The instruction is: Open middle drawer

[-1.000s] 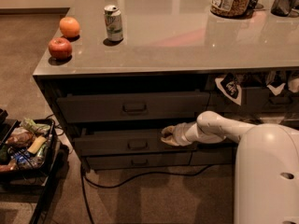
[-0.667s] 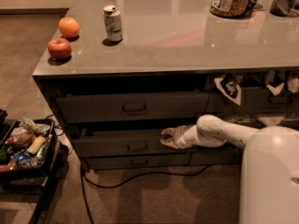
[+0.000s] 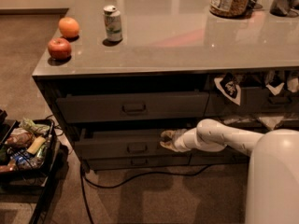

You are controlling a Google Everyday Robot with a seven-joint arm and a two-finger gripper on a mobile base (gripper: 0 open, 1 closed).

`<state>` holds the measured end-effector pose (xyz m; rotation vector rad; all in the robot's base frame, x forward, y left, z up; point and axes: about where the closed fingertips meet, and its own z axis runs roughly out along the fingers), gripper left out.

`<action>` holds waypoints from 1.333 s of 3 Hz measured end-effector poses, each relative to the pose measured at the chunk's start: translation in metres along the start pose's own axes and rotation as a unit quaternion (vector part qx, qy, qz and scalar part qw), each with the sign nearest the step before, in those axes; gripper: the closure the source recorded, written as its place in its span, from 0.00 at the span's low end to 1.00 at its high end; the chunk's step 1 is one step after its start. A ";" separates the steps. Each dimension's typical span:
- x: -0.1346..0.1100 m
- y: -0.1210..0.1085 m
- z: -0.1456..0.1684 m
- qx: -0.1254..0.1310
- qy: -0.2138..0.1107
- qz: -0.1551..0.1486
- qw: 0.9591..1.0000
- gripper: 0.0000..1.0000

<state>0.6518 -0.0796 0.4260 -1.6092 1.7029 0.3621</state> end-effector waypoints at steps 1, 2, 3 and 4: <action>-0.001 -0.001 -0.004 0.000 0.000 0.000 1.000 1.00; -0.001 0.015 -0.002 0.020 0.001 -0.013 1.000 1.00; -0.002 0.023 -0.007 0.030 0.001 -0.023 0.999 1.00; -0.003 0.022 -0.007 0.030 0.001 -0.023 0.999 1.00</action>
Offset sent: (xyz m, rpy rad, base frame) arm -0.2168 0.0488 -0.0534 -0.0992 -0.6706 -0.1539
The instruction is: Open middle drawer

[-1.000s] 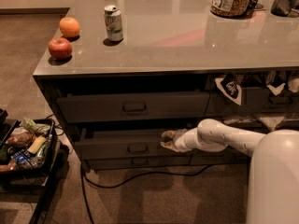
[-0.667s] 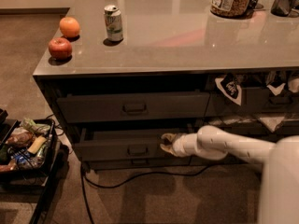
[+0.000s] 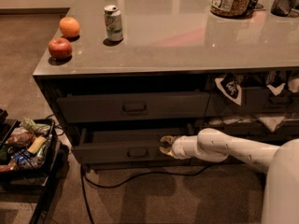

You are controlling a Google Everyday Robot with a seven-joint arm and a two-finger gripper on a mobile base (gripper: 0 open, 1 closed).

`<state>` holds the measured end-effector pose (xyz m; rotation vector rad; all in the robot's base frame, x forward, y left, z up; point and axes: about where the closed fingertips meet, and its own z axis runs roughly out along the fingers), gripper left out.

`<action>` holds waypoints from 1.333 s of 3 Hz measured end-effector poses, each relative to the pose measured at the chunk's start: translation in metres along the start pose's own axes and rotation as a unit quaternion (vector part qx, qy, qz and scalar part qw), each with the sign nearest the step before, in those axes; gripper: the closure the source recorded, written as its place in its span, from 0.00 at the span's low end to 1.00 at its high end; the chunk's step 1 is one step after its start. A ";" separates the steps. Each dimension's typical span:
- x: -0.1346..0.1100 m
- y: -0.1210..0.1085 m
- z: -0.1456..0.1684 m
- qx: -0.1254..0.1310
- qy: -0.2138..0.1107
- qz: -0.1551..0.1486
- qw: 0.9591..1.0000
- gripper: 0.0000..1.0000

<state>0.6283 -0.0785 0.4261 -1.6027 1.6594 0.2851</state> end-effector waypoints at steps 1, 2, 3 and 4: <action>-0.002 0.022 -0.002 0.028 0.003 -0.020 0.999 1.00; -0.002 0.022 -0.002 0.028 0.003 -0.020 0.999 1.00; -0.004 0.039 -0.003 0.052 0.006 -0.033 0.998 1.00; -0.006 0.050 -0.008 0.070 0.008 -0.043 0.997 1.00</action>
Offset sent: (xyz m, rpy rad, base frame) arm -0.2112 0.0490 -0.0511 -0.1537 -0.7069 -0.1986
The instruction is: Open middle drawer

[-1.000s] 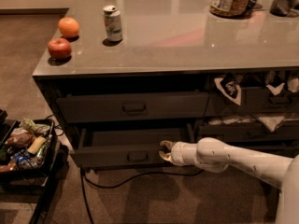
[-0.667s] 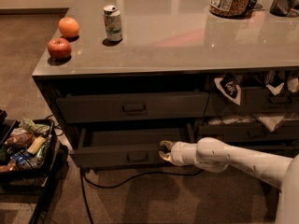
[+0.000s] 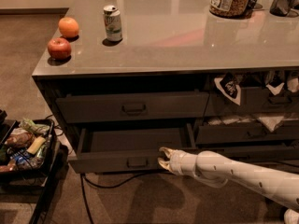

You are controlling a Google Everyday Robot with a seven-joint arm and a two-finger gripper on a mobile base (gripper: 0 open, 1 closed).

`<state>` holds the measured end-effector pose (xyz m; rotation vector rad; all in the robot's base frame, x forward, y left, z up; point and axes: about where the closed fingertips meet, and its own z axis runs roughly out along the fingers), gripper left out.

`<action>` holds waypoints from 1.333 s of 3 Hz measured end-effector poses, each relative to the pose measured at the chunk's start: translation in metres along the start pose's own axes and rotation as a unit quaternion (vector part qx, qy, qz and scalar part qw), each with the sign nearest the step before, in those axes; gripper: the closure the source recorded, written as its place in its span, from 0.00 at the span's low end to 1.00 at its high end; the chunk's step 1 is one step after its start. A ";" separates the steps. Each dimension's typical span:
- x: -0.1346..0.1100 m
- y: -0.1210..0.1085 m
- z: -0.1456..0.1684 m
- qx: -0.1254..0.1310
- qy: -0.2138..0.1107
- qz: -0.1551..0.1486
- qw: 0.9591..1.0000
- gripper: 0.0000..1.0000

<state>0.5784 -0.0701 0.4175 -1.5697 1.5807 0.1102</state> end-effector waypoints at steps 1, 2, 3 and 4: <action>0.000 0.000 0.000 0.000 0.000 0.000 1.000 1.00; 0.000 0.000 0.000 0.000 0.000 0.000 1.000 0.81; 0.000 0.000 0.000 0.000 0.000 0.000 1.000 0.58; 0.000 0.000 0.000 0.000 0.000 0.000 1.000 0.35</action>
Offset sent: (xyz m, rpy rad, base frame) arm 0.0000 0.0000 0.0000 0.0000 0.0000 0.0000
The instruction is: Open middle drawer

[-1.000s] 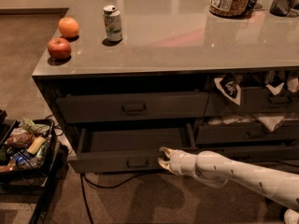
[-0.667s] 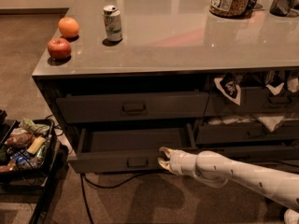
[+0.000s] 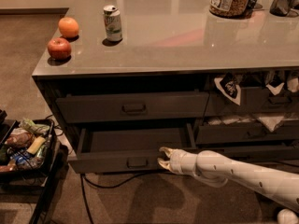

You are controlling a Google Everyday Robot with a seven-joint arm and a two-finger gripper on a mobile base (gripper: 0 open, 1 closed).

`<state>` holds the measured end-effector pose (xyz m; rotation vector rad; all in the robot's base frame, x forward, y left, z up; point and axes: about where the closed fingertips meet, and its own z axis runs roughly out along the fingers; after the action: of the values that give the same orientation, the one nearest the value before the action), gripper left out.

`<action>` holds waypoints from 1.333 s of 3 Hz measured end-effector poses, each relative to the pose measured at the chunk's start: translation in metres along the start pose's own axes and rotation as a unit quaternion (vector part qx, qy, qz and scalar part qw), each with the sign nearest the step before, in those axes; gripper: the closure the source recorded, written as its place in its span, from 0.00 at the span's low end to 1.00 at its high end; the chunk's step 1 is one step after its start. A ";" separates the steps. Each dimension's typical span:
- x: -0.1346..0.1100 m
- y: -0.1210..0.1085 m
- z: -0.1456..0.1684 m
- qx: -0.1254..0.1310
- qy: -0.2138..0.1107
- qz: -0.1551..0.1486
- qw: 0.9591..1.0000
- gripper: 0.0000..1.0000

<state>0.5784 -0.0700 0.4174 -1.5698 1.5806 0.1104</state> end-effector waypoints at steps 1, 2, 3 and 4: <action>0.000 0.000 0.000 0.000 0.000 0.000 1.000 0.11; 0.000 0.000 0.000 0.000 0.000 0.000 1.000 0.00; 0.000 0.000 0.000 0.000 0.000 0.000 1.000 0.00; -0.007 0.001 -0.005 0.000 -0.002 -0.010 1.000 0.00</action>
Offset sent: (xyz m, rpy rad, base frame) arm 0.0000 0.0000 0.0000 0.0000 0.0000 0.0000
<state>0.5738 -0.0673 0.4239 -1.5839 1.5606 0.1024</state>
